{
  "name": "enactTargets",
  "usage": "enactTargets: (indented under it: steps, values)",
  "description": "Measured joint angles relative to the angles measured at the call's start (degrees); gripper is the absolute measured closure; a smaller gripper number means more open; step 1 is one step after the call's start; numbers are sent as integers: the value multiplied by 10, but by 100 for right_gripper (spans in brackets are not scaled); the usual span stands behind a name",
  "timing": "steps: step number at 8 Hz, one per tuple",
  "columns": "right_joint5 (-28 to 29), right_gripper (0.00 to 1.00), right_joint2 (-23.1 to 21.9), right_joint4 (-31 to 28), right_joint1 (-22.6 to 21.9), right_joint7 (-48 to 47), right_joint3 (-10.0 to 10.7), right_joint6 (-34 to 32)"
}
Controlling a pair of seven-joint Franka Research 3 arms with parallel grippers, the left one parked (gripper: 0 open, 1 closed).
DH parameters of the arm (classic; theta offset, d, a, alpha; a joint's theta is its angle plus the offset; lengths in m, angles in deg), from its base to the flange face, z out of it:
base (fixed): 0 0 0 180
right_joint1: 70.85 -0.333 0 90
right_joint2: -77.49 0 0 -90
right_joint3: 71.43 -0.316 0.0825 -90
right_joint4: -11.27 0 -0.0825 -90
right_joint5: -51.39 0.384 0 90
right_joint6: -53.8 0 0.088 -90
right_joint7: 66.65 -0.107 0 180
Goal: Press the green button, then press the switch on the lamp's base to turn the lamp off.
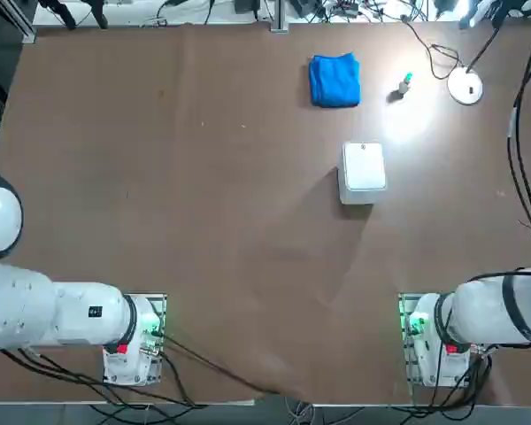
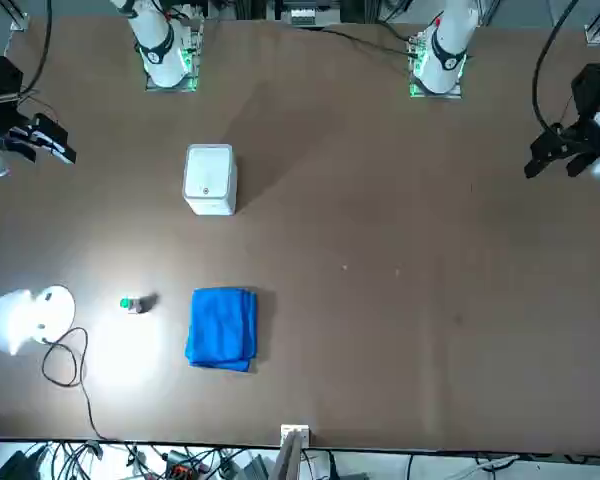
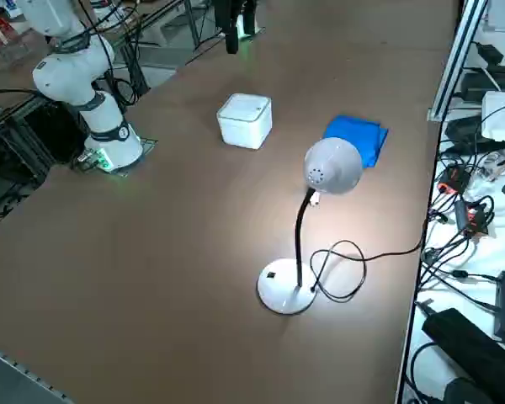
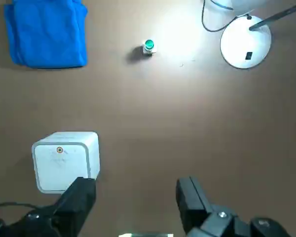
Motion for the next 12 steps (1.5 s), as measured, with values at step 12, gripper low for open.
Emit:
enactTargets:
  steps: [12]
  values:
    - [0, 0, 9, 0, 0, 1, 1, -37]
